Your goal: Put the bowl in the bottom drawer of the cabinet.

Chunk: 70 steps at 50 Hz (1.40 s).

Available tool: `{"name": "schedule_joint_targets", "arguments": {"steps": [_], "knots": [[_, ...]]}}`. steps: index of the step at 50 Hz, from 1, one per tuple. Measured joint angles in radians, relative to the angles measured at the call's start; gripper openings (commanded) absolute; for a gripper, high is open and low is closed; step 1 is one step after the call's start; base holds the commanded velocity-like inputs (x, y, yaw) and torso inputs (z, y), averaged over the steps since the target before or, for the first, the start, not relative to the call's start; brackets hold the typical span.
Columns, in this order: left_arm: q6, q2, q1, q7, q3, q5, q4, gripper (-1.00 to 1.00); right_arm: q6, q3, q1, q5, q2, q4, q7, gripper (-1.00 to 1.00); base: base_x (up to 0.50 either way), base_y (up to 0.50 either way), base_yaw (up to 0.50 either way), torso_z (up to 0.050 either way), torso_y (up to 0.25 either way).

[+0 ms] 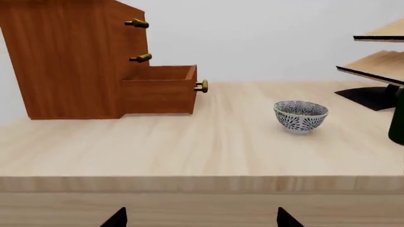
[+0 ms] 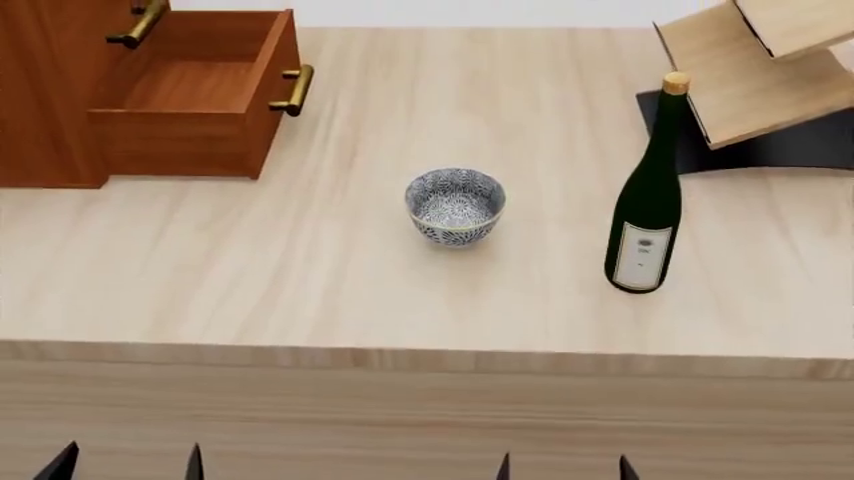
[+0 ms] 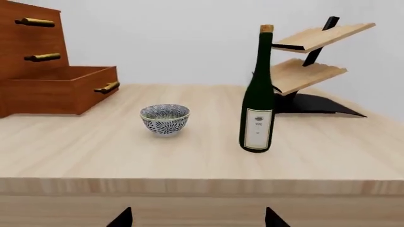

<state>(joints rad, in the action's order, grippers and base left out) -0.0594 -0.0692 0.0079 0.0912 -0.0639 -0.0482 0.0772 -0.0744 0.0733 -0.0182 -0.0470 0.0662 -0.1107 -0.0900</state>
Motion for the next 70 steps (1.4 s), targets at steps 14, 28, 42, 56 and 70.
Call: {"name": "schedule_joint_targets", "arguments": {"steps": [14, 28, 42, 56, 70], "knots": [[-0.039, -0.024, 0.001, 0.019, -0.012, -0.027, 0.039, 1.0, -0.049, 0.017, -0.003, -0.011, 0.018, -0.048, -0.035, 1.0, 0.0, 0.0, 0.0, 0.05, 0.028], [-0.072, -0.043, 0.006, 0.035, -0.024, -0.05, 0.076, 1.0, -0.087, 0.043, -0.004, 0.0, 0.038, -0.083, -0.071, 1.0, 0.0, 0.27, 0.0, 0.05, 0.029], [-0.144, -0.065, 0.003, 0.056, -0.03, -0.072, 0.16, 1.0, -0.142, 0.071, 0.005, -0.006, 0.051, -0.165, -0.09, 1.0, 0.0, 0.5, 0.0, 0.05, 0.029], [-0.221, -0.086, -0.016, 0.074, -0.037, -0.087, 0.238, 1.0, -0.19, 0.111, 0.025, 0.008, 0.06, -0.222, -0.111, 1.0, 0.0, 0.18, 0.0, 0.05, 0.029], [-0.354, -0.104, -0.056, 0.096, -0.042, -0.113, 0.369, 1.0, -0.316, 0.131, 0.077, 0.004, 0.067, -0.345, -0.128, 1.0, 0.42, 0.0, 0.0, 0.05, 0.033]]}}
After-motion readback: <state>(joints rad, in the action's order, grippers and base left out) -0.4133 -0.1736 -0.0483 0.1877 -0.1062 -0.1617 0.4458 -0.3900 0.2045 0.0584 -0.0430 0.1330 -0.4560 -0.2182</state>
